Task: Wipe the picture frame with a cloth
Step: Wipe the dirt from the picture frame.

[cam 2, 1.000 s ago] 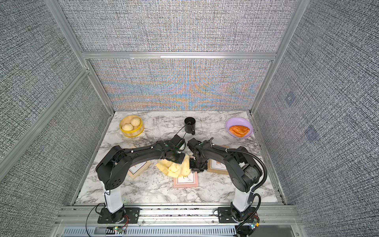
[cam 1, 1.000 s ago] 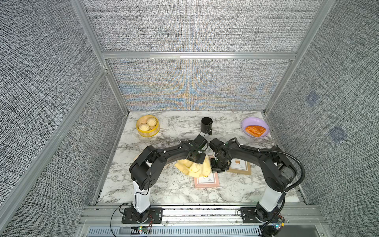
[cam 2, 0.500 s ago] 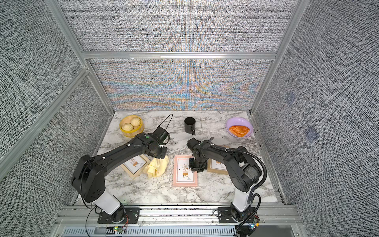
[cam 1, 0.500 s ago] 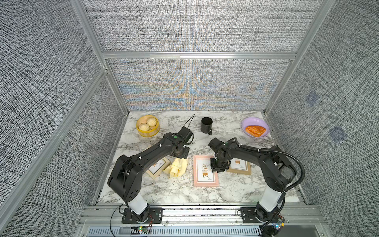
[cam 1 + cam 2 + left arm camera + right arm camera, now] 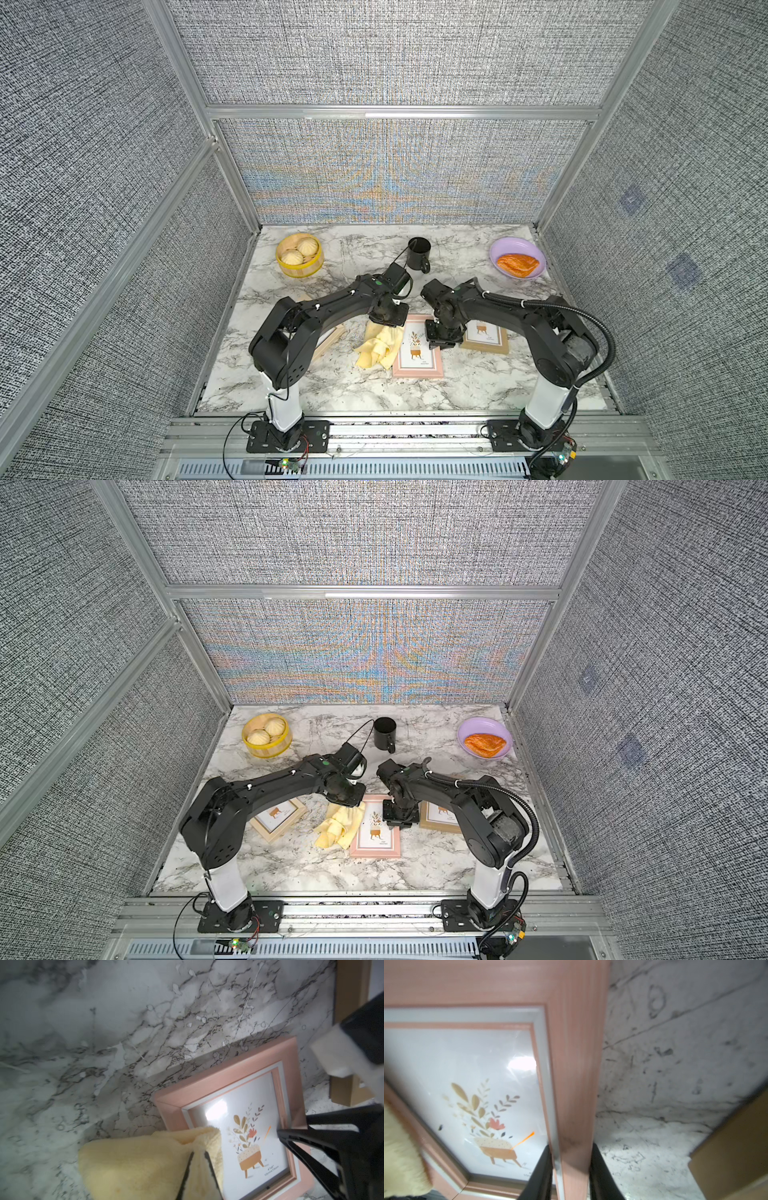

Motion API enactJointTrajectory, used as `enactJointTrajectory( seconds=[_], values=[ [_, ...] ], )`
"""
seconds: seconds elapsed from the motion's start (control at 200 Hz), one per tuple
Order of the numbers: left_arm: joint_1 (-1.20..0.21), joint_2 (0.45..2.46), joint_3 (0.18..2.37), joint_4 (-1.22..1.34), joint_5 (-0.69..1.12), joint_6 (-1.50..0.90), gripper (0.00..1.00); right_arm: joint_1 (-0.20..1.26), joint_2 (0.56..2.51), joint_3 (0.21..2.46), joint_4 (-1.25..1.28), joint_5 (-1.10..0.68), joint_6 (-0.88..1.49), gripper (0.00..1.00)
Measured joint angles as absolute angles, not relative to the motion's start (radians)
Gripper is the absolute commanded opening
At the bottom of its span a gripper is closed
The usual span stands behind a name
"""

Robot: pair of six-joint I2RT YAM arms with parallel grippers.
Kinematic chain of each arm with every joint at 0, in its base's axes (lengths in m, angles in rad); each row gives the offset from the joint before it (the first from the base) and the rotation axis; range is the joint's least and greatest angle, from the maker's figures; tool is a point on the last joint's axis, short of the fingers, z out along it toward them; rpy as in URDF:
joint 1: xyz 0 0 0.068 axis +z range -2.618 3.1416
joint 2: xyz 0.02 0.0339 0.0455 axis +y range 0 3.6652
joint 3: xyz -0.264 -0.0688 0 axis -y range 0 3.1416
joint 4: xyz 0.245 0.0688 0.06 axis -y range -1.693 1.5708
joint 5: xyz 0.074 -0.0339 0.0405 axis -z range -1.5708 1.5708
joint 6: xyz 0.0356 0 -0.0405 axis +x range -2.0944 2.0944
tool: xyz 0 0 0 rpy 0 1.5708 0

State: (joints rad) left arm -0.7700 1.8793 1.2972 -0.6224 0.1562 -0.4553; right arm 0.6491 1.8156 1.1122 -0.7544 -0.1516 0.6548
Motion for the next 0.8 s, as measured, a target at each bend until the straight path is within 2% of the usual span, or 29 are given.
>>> enactJointTrajectory(
  seconds=[0.55,0.801],
  values=[
    [-0.769,2.015,1.424,-0.667,0.096,-0.559,0.0,0.654,1.822,1.113,-0.754,-0.143,0.667,0.12],
    [-0.793,1.963,1.317,-0.575,0.081,-0.604,0.0,0.654,1.805,1.088,-0.728,-0.141,0.675,0.12]
  ],
)
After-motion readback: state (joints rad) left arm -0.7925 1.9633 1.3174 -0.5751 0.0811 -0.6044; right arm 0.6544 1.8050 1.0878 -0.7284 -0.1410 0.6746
